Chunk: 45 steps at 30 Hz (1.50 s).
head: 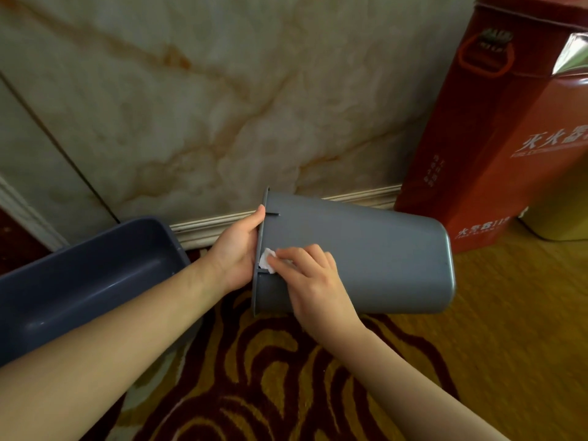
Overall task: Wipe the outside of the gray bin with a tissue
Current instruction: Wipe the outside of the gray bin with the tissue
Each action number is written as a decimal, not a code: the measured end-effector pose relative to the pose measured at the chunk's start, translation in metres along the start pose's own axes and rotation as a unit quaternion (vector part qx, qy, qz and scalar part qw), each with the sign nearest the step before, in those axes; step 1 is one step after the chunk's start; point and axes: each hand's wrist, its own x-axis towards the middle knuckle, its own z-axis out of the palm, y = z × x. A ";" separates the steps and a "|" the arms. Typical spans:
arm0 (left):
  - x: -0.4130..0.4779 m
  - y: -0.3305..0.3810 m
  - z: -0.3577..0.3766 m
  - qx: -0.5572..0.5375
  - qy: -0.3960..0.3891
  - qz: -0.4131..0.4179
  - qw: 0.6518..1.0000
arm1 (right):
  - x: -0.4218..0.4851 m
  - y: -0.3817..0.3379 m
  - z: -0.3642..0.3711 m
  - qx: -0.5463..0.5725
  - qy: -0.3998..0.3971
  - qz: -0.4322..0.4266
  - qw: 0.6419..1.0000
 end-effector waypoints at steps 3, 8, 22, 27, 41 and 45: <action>0.001 0.001 0.000 0.019 0.013 0.000 1.000 | -0.029 0.025 -0.011 -0.012 0.027 0.026 0.999; 0.005 0.001 0.000 0.019 0.027 0.004 0.999 | -0.044 0.056 -0.032 -0.064 0.167 0.201 0.963; 0.007 0.006 0.006 0.037 0.048 0.002 0.998 | -0.008 0.058 -0.025 -0.059 0.168 0.204 0.963; 0.011 0.008 0.008 0.041 0.065 0.007 0.997 | -0.021 0.019 -0.018 -0.026 0.203 0.161 0.966; 0.012 0.006 0.004 0.031 0.051 0.005 0.998 | -0.017 -0.026 0.040 0.001 0.078 0.012 0.997; 0.012 0.010 0.007 0.042 0.057 0.017 0.997 | -0.049 -0.013 0.046 -0.032 0.005 -0.035 0.999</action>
